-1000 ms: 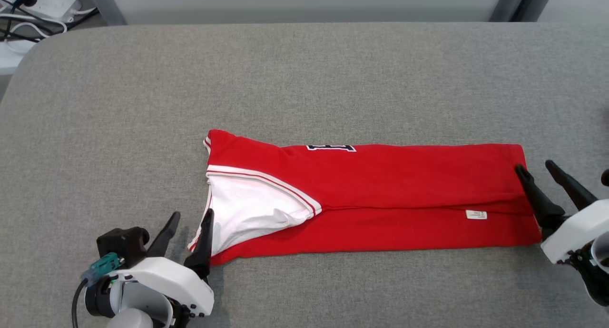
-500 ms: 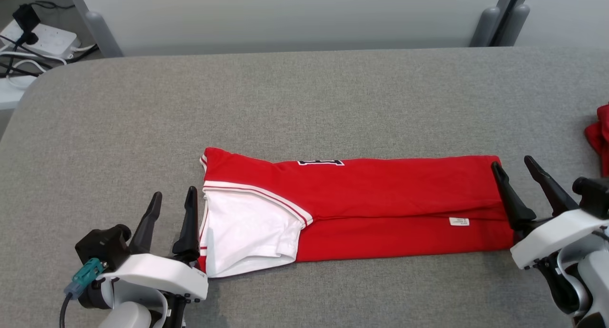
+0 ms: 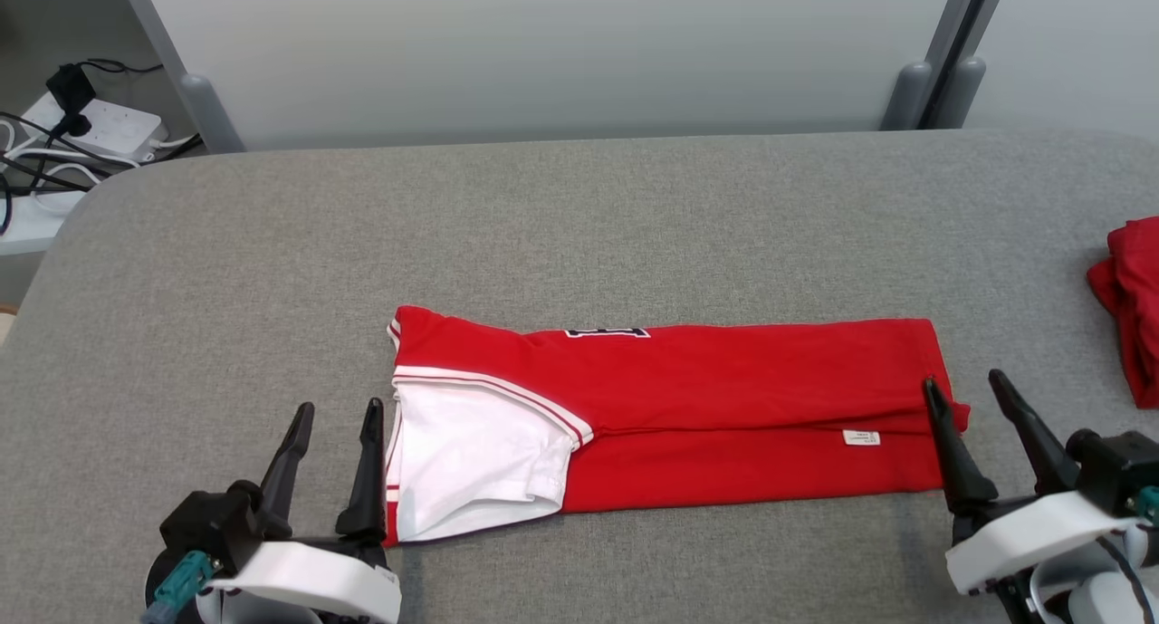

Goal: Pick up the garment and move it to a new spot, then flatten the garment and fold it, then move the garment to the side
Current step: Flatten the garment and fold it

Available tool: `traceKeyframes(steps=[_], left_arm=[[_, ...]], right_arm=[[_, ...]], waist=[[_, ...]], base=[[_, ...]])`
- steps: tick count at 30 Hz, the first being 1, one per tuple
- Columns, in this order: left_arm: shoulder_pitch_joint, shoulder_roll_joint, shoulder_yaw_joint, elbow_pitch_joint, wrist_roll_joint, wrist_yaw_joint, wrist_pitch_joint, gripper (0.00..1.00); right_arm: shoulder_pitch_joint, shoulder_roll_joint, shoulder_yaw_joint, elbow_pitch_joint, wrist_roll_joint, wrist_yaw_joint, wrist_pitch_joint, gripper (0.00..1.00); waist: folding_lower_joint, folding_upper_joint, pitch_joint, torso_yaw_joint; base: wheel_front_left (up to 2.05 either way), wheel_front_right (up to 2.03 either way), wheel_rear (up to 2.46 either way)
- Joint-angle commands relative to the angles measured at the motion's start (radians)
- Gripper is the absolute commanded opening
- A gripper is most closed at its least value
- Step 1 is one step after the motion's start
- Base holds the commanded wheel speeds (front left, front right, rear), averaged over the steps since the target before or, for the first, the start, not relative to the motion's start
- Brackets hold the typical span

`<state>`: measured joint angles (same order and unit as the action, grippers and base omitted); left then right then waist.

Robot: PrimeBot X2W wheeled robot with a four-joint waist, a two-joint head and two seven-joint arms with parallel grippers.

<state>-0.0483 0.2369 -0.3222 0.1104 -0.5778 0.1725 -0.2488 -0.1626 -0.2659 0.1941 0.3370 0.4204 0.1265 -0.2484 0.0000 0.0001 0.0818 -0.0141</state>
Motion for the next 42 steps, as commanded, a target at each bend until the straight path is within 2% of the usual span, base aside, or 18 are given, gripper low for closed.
traceKeyframes(steps=[1,21,34,42], left_arm=[[-0.015,0.007,0.048,-0.019,0.018,-0.009,-0.013,1.00],[0.126,-0.155,0.234,-0.045,0.281,-0.133,-0.013,1.00],[0.154,-0.181,0.275,-0.046,0.339,-0.179,-0.013,1.00],[0.152,-0.186,0.285,-0.047,0.352,-0.189,-0.013,1.00]], right_arm=[[0.012,-0.009,0.006,-0.034,-0.011,0.004,-0.013,1.00],[0.176,0.037,-0.038,-0.191,-0.015,0.004,-0.013,1.00],[0.217,0.043,-0.054,-0.219,-0.014,0.004,-0.013,1.00],[0.219,0.043,-0.056,-0.220,-0.008,0.004,-0.013,1.00]], waist=[[0.0000,-0.0001,-0.005,0.000],[0.0000,-0.0001,-0.076,-0.018],[0.0000,-0.0001,-0.090,-0.018],[0.0000,-0.0001,-0.088,-0.015]], base=[[0.00,0.00,0.00],[0.00,0.00,0.00],[0.00,0.00,0.00],[0.00,0.00,0.00]])
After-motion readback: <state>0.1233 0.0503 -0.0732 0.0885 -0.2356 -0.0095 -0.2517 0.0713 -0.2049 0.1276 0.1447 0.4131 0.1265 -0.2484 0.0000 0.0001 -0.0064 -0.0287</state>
